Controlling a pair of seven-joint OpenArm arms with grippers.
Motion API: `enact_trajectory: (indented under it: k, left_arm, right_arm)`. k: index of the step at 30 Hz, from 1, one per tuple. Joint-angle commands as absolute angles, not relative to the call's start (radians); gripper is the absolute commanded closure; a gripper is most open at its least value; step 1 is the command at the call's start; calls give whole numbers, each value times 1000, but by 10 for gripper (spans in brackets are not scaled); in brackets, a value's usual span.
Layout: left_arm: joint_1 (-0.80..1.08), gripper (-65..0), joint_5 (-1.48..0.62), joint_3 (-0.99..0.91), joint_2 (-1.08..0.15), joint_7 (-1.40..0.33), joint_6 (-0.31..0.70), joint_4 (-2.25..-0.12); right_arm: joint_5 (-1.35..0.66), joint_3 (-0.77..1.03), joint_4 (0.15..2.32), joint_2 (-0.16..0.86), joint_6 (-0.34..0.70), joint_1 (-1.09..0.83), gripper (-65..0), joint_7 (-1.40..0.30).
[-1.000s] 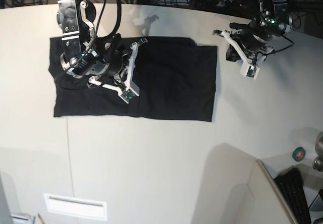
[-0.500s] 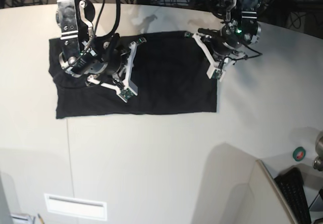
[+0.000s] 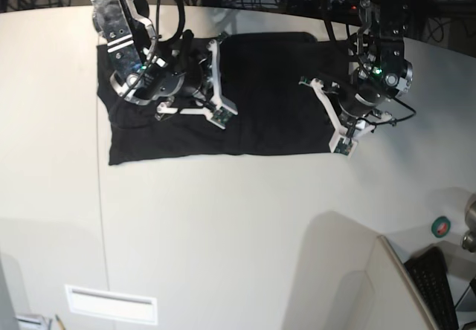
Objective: Layout the t-shirt on the table in an organized manner, then fold the t-shirt properly
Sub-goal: 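Grasp the folded shirt edges with both grippers and pull them flat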
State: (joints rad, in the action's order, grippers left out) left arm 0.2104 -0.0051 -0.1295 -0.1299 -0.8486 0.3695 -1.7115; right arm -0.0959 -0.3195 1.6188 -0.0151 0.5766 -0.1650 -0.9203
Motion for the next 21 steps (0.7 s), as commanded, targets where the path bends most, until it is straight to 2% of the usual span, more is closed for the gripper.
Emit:
enact_trajectory:
  k: [1, 6, 11, 14, 16, 17, 18, 21]
  left_arm:
    - [185, 0, 1, -137, -136, -843, 363, -1702]
    - [156, 0, 1, -134, -142, -843, 363, -1615]
    - [222, 0, 1, -131, -137, -837, 363, -1570]
    - [186, 0, 1, -142, -153, -831, 363, -1472]
    - [154, 0, 1, -142, -173, -796, 363, -1417]
    - [140, 0, 1, -142, -177, -776, 363, -1394]
    - [125, 0, 2, -142, -182, -760, 363, -1374]
    - [73, 0, 1, -142, -186, -753, 363, -1345]
  right_arm:
    - [-102, -315, 1633, -16, 572, -154, 0, -903]
    - [-108, -173, 1681, -16, 433, -182, 0, -835]
    - [-110, 87, 1681, -21, 430, -180, 0, -783]
    - [-185, 202, 1598, -13, 432, -134, -2, -848]
    - [-298, 283, 1555, -4, 433, -114, -195, -877]
    - [-346, 317, 1544, 16, 433, -114, -254, -880]
    - [-403, 340, 1527, 33, 443, -111, -287, -881]
    - [-567, 358, 1477, 94, 495, -111, -297, -891]
